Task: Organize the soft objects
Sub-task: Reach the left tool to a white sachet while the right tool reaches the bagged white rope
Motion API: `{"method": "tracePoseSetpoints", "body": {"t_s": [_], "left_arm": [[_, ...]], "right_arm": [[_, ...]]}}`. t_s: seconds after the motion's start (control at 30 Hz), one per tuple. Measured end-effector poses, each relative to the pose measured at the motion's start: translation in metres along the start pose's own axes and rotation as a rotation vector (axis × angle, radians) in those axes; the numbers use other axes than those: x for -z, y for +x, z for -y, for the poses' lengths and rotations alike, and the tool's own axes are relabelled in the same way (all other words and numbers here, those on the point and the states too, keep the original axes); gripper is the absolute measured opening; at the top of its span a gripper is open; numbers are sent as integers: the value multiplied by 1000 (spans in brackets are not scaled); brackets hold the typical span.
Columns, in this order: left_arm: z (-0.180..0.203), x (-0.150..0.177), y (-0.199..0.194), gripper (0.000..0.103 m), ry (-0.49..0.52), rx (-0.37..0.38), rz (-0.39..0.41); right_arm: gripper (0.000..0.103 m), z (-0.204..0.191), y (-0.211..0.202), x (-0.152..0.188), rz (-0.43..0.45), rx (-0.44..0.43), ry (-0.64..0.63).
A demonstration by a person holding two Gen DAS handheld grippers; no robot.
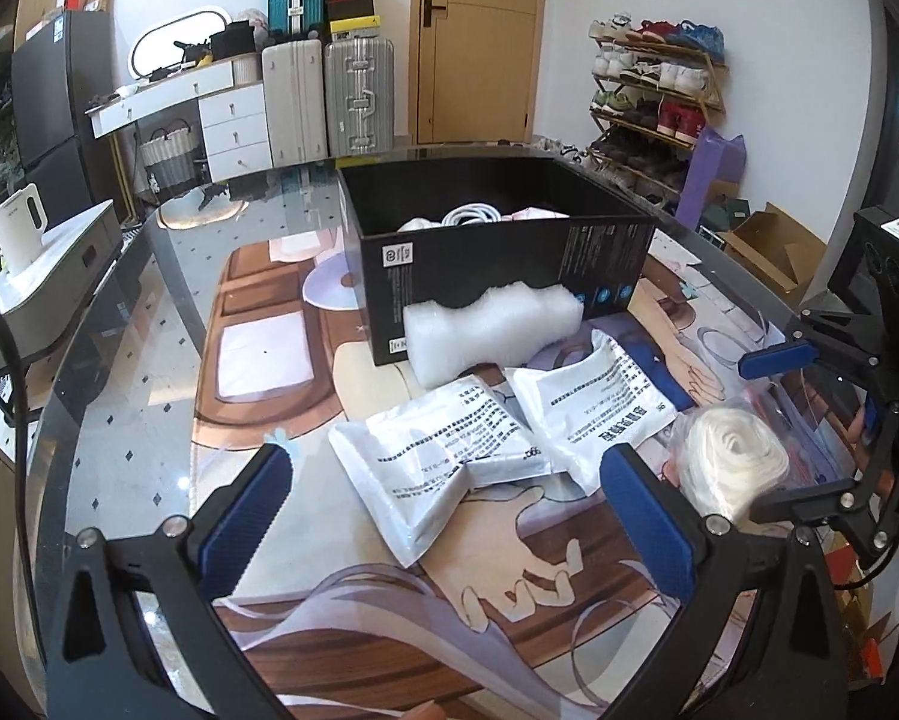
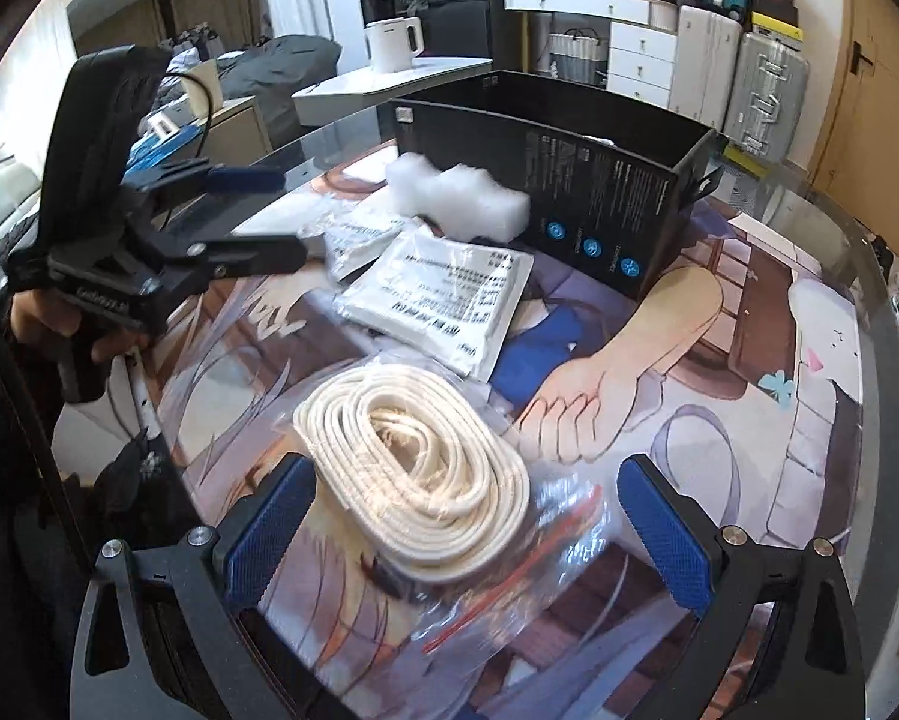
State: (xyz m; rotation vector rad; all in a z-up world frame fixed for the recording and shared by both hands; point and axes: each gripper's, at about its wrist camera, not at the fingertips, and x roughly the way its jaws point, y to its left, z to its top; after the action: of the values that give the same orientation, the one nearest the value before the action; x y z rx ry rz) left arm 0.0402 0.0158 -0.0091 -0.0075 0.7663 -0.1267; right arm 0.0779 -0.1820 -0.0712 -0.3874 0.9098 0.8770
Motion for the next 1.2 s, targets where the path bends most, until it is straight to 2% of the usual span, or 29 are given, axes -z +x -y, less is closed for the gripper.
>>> {"method": "tracePoseSetpoints", "body": {"t_s": [0.33,0.47,0.6,0.73,1.2], "left_arm": [[-4,-6,13,103,-16,-23,-52],[-4,-9,20,103,-28,-25,-75],[-3,-10,25,103,-37,-25,-93],[-5,-10,30,103,-48,-56,-121],[-17,-8,40,103,-91,-80,-175]], "right_arm": [[101,3,12,-7,6,23,39],[97,11,10,-6,11,37,61],[97,19,9,-5,12,71,88],[97,27,10,-4,7,110,108],[97,26,6,3,-13,127,83]]}}
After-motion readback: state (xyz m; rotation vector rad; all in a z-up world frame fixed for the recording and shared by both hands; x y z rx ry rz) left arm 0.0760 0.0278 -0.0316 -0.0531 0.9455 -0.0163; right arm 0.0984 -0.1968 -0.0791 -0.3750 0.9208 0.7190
